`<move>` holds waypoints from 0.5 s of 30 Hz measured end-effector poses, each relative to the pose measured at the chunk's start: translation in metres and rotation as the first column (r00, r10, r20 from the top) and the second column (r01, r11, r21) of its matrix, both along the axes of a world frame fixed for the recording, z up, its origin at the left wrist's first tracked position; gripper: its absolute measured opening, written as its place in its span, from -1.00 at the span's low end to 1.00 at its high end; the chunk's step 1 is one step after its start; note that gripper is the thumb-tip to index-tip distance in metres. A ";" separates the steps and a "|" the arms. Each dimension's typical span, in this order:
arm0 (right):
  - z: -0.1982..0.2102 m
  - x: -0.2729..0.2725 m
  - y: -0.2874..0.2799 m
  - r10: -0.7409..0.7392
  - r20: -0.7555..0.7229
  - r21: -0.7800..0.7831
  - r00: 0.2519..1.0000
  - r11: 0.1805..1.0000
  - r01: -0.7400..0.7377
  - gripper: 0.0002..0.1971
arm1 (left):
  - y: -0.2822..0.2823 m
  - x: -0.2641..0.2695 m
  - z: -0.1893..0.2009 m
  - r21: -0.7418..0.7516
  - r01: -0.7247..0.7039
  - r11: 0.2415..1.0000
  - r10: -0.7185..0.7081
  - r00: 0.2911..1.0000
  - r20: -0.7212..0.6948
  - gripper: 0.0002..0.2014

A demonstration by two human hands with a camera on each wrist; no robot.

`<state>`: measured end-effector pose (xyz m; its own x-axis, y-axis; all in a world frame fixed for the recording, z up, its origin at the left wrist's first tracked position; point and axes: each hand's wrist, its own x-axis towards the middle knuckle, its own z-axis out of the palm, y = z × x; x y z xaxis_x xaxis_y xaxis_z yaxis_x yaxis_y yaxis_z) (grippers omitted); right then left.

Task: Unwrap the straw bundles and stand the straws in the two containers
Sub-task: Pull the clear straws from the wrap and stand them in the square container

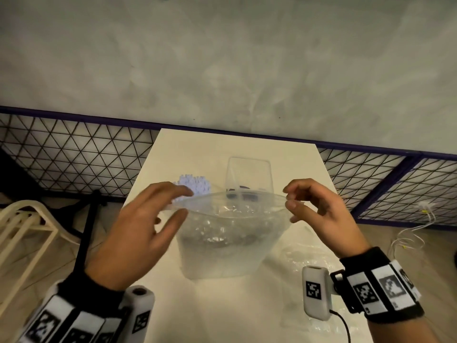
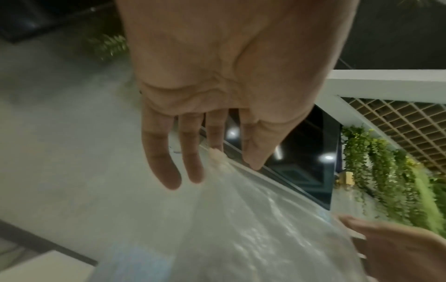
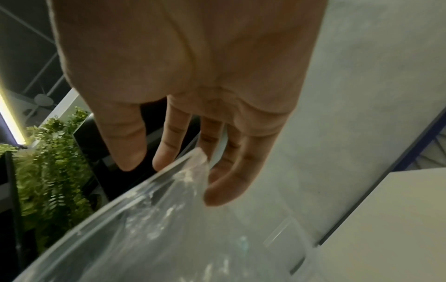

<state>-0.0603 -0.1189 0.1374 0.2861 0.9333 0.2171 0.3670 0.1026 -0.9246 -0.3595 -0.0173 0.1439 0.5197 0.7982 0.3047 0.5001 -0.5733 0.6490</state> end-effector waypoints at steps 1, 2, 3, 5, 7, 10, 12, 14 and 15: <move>0.002 -0.006 0.001 0.013 0.031 -0.003 0.999 1.000 -0.013 -0.87 | -0.003 0.006 -0.001 -0.029 0.037 0.999 -0.038 0.999 -0.029 -0.78; 0.004 -0.013 0.003 0.015 0.085 -0.016 0.996 1.000 -0.014 -0.91 | -0.005 0.013 -0.002 -0.061 0.058 0.996 -0.064 0.993 -0.099 -0.71; 0.005 -0.018 0.004 0.013 0.161 -0.039 0.987 0.999 -0.007 -0.88 | -0.006 0.019 -0.005 -0.088 0.061 0.994 -0.076 0.982 -0.174 -0.62; 0.001 -0.025 0.007 0.028 0.350 -0.104 0.936 0.995 0.009 -0.80 | -0.008 0.029 -0.005 -0.153 -0.002 0.988 -0.046 0.949 -0.310 -0.53; -0.002 -0.030 0.007 0.070 0.531 -0.162 0.844 0.987 0.020 -0.83 | -0.009 0.038 -0.001 -0.176 -0.081 0.981 0.007 0.923 -0.385 -0.62; -0.006 -0.033 0.004 0.212 0.676 -0.367 0.706 0.928 0.073 -0.59 | -0.010 0.045 0.000 -0.198 -0.084 0.977 -0.019 0.883 -0.469 -0.49; -0.003 -0.031 0.002 0.293 0.625 -0.490 0.723 0.868 0.072 -0.35 | -0.009 0.046 -0.002 -0.271 -0.053 0.961 -0.089 0.870 -0.485 -0.31; 0.003 -0.031 -0.001 0.359 0.496 -0.545 0.791 0.837 -0.038 -0.21 | -0.007 0.047 -0.005 -0.361 -0.020 0.932 -0.154 0.882 -0.446 -0.27; 0.004 -0.030 -0.002 0.381 0.420 -0.560 0.824 0.823 -0.095 -0.16 | -0.007 0.048 -0.007 -0.401 -0.008 0.916 -0.169 0.899 -0.405 -0.31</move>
<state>-0.0907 -0.1205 0.1409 0.0258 0.9686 -0.2474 0.8095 -0.1654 -0.5633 -0.3113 -0.0241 0.1371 0.5941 0.7540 -0.2802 0.7389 -0.3738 0.5607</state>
